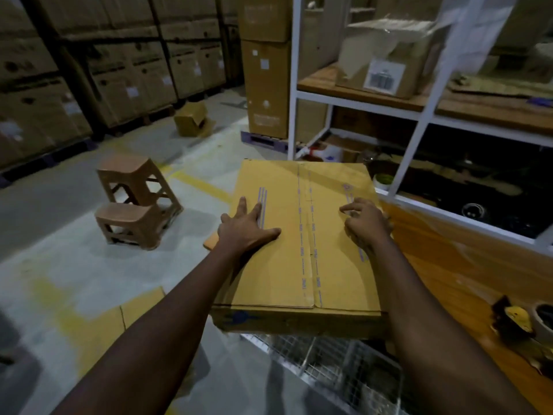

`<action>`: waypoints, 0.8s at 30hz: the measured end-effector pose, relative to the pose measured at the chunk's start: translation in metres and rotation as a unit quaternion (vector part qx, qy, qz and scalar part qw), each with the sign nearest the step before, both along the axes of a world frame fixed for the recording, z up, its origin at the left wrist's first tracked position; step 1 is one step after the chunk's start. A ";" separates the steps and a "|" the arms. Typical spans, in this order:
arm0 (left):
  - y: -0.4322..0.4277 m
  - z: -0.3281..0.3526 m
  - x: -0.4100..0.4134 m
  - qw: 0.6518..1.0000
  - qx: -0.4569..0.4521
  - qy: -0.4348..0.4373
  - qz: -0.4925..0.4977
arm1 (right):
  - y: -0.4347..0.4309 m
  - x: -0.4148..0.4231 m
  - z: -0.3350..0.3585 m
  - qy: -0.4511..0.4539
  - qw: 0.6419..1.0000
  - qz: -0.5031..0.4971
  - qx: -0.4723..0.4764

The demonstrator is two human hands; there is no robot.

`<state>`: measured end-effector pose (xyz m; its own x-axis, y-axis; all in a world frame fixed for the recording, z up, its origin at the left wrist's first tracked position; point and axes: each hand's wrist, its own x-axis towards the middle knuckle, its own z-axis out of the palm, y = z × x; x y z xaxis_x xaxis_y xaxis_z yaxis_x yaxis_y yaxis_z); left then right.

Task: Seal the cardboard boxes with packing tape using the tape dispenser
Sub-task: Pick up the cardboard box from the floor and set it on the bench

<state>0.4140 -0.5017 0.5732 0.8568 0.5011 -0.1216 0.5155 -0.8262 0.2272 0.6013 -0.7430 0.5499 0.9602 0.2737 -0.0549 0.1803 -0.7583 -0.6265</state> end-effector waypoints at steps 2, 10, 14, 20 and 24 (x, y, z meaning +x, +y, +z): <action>-0.011 -0.008 0.005 1.000 -0.008 0.020 -0.010 | -0.016 0.000 -0.009 0.005 1.000 0.002 -0.011; -0.050 -0.033 0.003 0.990 0.062 0.056 -0.110 | -0.048 -0.028 -0.008 -0.020 0.998 0.009 -0.059; -0.099 -0.038 -0.010 0.920 0.082 0.068 -0.376 | -0.071 -0.046 -0.008 -0.014 0.998 -0.009 -0.063; -0.129 -0.043 -0.019 0.886 0.114 0.055 -0.447 | -0.109 -0.080 -0.005 -0.029 0.995 -0.069 -0.061; -0.142 -0.045 -0.018 0.899 0.109 0.040 -0.423 | -0.139 -0.100 -0.007 -0.047 0.989 -0.127 -0.055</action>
